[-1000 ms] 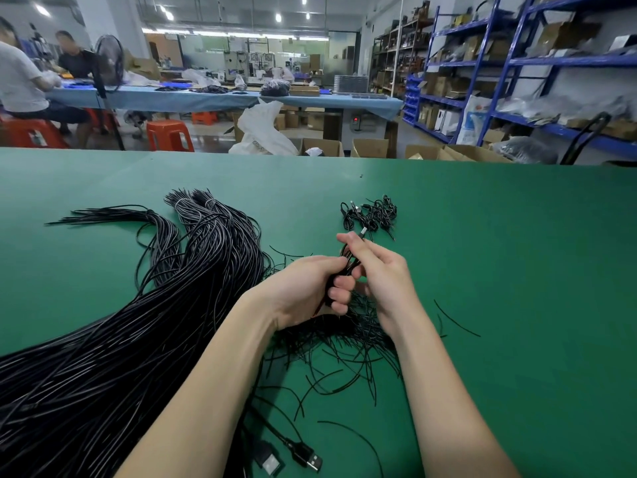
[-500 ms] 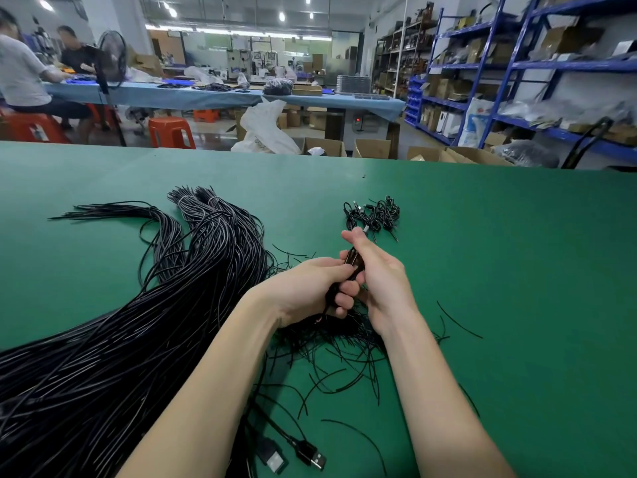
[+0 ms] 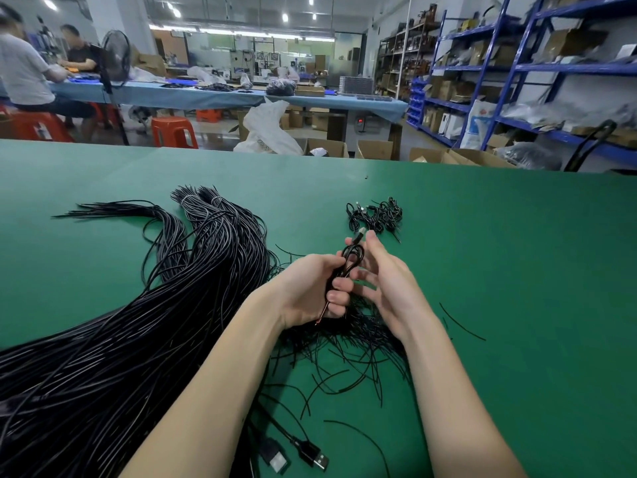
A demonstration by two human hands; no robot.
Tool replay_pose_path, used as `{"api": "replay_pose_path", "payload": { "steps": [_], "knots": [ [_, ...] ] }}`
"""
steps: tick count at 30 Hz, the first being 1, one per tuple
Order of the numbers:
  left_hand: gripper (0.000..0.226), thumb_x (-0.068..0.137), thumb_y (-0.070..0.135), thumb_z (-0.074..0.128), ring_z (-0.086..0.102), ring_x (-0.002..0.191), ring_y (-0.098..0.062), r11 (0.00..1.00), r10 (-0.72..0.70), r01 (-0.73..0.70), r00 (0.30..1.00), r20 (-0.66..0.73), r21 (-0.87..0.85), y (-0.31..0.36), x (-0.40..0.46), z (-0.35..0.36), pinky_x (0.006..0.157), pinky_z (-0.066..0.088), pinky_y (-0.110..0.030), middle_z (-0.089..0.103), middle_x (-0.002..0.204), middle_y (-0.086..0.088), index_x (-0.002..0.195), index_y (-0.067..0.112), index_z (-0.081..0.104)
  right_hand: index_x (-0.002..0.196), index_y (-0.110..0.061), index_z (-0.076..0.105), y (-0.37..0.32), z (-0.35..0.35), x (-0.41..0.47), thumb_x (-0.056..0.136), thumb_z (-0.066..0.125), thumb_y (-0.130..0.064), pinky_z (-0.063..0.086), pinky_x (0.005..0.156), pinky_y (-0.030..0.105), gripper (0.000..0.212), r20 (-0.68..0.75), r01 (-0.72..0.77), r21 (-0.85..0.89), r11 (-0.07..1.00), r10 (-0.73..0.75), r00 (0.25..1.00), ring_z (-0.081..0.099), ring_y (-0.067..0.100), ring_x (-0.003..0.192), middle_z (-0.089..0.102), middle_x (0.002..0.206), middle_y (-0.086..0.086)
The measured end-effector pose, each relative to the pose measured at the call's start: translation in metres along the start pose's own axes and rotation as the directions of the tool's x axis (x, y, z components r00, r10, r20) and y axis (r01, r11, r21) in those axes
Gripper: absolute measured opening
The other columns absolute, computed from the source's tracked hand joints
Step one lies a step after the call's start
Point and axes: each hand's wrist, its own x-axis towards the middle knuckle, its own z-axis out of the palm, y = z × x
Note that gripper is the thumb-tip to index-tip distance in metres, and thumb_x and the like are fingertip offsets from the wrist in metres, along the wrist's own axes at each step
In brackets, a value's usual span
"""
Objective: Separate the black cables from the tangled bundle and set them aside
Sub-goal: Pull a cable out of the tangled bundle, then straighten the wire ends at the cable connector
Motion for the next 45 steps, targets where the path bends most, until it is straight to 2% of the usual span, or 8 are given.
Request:
{"api": "replay_pose_path", "payload": {
  "steps": [4, 10, 16, 21, 24, 36, 41, 45],
  "knots": [
    [0.034, 0.109, 0.025, 0.029, 0.023, 0.056, -0.011, 0.985, 0.11, -0.096, 0.989, -0.099, 0.144, -0.004, 0.004, 0.004, 0.054, 0.024, -0.024, 0.029, 0.064, 0.005, 0.08, 0.018, 0.044, 0.099, -0.02, 0.076, -0.001, -0.017, -0.002, 0.096, 0.068, -0.036, 0.052, 0.081, 0.03, 0.018, 0.073, 0.026, -0.088, 0.996, -0.02, 0.997, 0.07, 0.007, 0.083, 0.075, 0.085, -0.003],
    [0.032, 0.11, 0.021, 0.031, 0.027, 0.055, -0.01, 0.899, 0.244, -0.207, 0.969, -0.048, 0.386, -0.008, 0.005, 0.007, 0.053, 0.025, -0.023, 0.036, 0.06, 0.01, 0.08, 0.018, 0.043, 0.096, -0.027, 0.082, 0.0, -0.01, -0.002, 0.086, 0.076, -0.047, 0.042, 0.063, 0.02, 0.024, 0.007, 0.097, -0.201, 0.975, -0.097, 0.995, 0.053, 0.004, 0.071, 0.062, 0.07, -0.012],
    [0.031, 0.109, 0.027, 0.028, 0.029, 0.056, -0.011, 0.614, 0.354, -0.191, 0.934, -0.05, 0.766, -0.006, 0.005, 0.011, 0.054, 0.028, -0.027, 0.033, 0.065, 0.008, 0.082, 0.017, 0.039, 0.089, -0.012, 0.081, -0.001, -0.014, -0.002, 0.085, 0.079, -0.042, 0.03, 0.046, 0.015, 0.031, -0.006, 0.115, -0.224, 0.968, -0.12, 0.993, 0.033, 0.007, 0.057, 0.041, 0.071, 0.007],
    [0.036, 0.109, 0.033, 0.03, 0.027, 0.059, -0.011, 0.979, 0.108, -0.118, 0.992, 0.069, 0.166, -0.006, 0.005, 0.007, 0.059, 0.023, -0.026, 0.033, 0.068, 0.005, 0.09, 0.012, 0.053, 0.075, -0.017, 0.081, -0.003, -0.018, -0.004, 0.068, 0.083, -0.042, 0.033, 0.045, 0.012, 0.026, 0.031, 0.098, -0.041, 0.994, -0.096, 0.995, 0.043, 0.002, 0.045, 0.057, 0.055, -0.005],
    [0.028, 0.1, 0.027, 0.039, 0.029, 0.063, -0.009, 0.99, -0.015, 0.045, 0.976, 0.216, -0.136, -0.004, 0.0, 0.0, 0.062, 0.026, -0.024, 0.035, 0.072, 0.003, 0.098, 0.005, 0.056, 0.072, -0.018, 0.081, -0.003, -0.019, -0.005, 0.062, 0.083, -0.042, 0.03, 0.043, 0.011, 0.026, 0.046, 0.072, 0.041, 0.997, -0.074, 0.996, 0.04, 0.002, 0.044, 0.056, 0.055, -0.003],
    [0.018, 0.102, 0.024, 0.038, 0.032, 0.057, -0.002, 0.978, -0.01, 0.091, 0.92, 0.393, -0.188, -0.005, -0.005, -0.002, 0.064, 0.035, -0.017, 0.036, 0.071, 0.009, 0.098, 0.012, 0.051, 0.068, -0.022, 0.08, 0.001, -0.017, -0.006, 0.072, 0.076, -0.036, 0.034, 0.044, 0.009, 0.015, 0.105, 0.006, 0.222, 0.975, -0.031, 0.994, 0.044, 0.0, 0.041, 0.054, 0.052, -0.008],
    [0.025, 0.11, 0.019, 0.034, 0.034, 0.051, -0.007, 0.97, 0.225, -0.224, 0.974, 0.003, 0.094, -0.009, 0.009, -0.009, 0.054, 0.036, -0.02, 0.04, 0.064, 0.007, 0.091, 0.012, 0.049, 0.1, -0.023, 0.077, -0.004, -0.023, -0.002, 0.085, 0.076, -0.047, 0.038, 0.048, 0.015, 0.029, -0.009, 0.035, -0.211, 0.977, -0.038, 0.999, 0.049, 0.003, 0.056, 0.072, 0.076, -0.006],
    [0.028, 0.11, 0.017, 0.031, 0.038, 0.049, -0.004, 0.898, 0.42, -0.359, 0.871, -0.254, 0.256, -0.012, 0.019, -0.021, 0.053, 0.036, -0.022, 0.044, 0.061, 0.01, 0.088, 0.014, 0.047, 0.093, -0.034, 0.078, -0.008, -0.031, -0.006, 0.079, 0.082, -0.047, 0.049, 0.071, 0.015, 0.02, 0.06, 0.097, -0.763, 0.639, -0.08, 0.995, 0.065, -0.012, 0.079, 0.075, 0.086, -0.019]
  ]
}}
